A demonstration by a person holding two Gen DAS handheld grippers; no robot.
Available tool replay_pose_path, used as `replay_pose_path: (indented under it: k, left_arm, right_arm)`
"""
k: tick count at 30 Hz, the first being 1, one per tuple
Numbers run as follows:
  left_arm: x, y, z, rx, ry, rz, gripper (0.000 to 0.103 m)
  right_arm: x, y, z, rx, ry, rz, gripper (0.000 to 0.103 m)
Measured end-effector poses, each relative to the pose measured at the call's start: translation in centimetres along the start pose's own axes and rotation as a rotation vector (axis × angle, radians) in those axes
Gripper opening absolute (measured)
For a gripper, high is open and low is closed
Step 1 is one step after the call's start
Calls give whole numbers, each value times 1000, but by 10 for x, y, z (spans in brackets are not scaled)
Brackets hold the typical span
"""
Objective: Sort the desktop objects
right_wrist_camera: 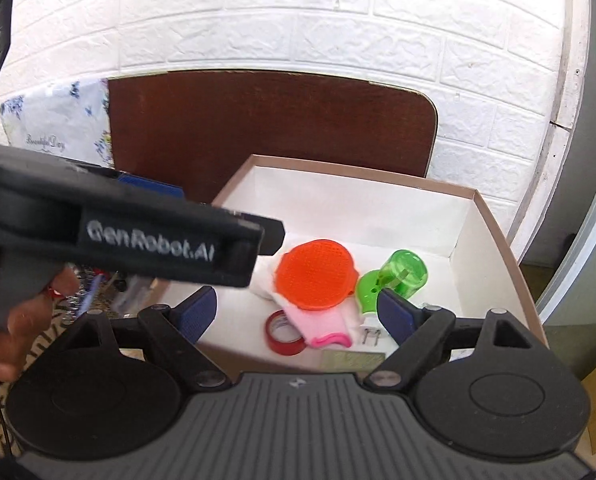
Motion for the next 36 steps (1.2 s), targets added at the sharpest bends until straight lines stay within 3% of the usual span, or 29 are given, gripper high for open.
replay_pose_path:
  k: [17, 28, 36]
  left_arm:
    - [-30, 73, 57, 15, 54, -106, 91]
    - [-13, 114, 101, 8, -5, -129, 94]
    - [2, 129, 109, 8, -23, -113, 94]
  right_arm:
    - [-62, 43, 28, 23, -78, -80, 86]
    - [-65, 82, 80, 49, -110, 161, 91]
    - [-49, 93, 112, -9, -194, 248, 91]
Point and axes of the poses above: each gripper's, at about its wrist camera, not at the fingertips, and y roughly against the way its jaws point, x to its right, z to its underside, the point moved 8 cm from there along -y, roughly the way its jaws point, and after that the axes turned 4 degrees about z, right-handed, at the moved point
